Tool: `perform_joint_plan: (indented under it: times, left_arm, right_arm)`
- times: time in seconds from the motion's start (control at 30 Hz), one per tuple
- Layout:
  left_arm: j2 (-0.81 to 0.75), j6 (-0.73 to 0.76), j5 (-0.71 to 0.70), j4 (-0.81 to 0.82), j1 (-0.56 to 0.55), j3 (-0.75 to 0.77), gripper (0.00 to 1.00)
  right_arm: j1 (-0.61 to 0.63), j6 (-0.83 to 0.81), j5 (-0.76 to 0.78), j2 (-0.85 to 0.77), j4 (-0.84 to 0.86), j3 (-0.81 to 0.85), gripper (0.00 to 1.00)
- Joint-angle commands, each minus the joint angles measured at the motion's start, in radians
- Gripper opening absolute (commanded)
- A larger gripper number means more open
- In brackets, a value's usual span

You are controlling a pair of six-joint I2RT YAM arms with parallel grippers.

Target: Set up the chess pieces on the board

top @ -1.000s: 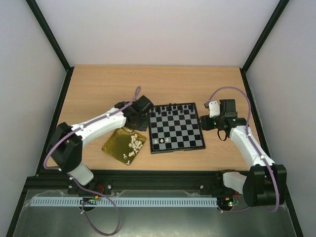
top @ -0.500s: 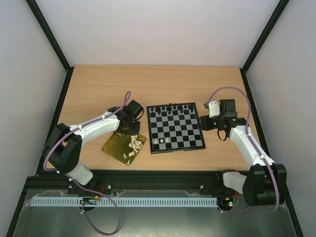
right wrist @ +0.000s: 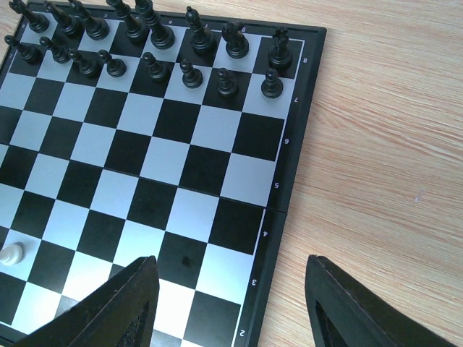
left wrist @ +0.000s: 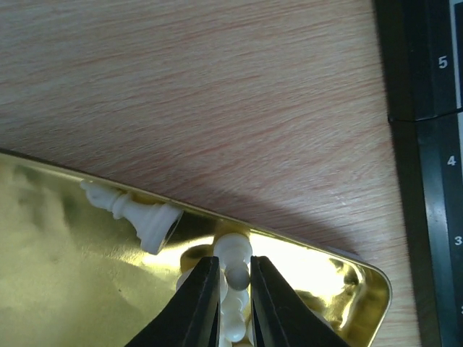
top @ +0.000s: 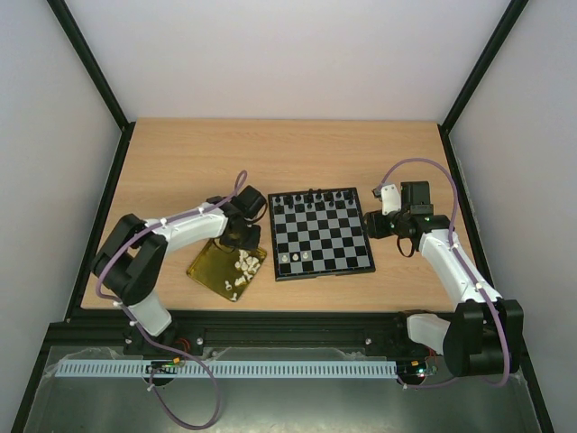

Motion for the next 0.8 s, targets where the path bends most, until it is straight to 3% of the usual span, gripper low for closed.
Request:
perform_joint_plan:
  times: [0.0, 0.23, 0.4, 0.77]
  left_arm:
    - [0.029, 0.014, 0.012, 0.005, -0.01, 0.004, 0.12]
    - [0.059, 0.021, 0.015, 0.026, -0.016, 0.008, 0.12]
    - [0.059, 0.019, 0.007, 0.005, -0.026, 0.019, 0.04]
    - [-0.073, 0.021, -0.019, -0.108, -0.06, 0.056, 0.02]
  right_arm:
    - [-0.005, -0.013, -0.017, 0.009, -0.03, 0.009, 0.58]
    - [-0.005, -0.014, -0.017, 0.009, -0.031, 0.009, 0.58]
    - [-0.005, -0.014, -0.015, 0.01, -0.031, 0.008, 0.58]
    - [-0.005, -0.015, -0.024, 0.014, -0.031, 0.009, 0.58]
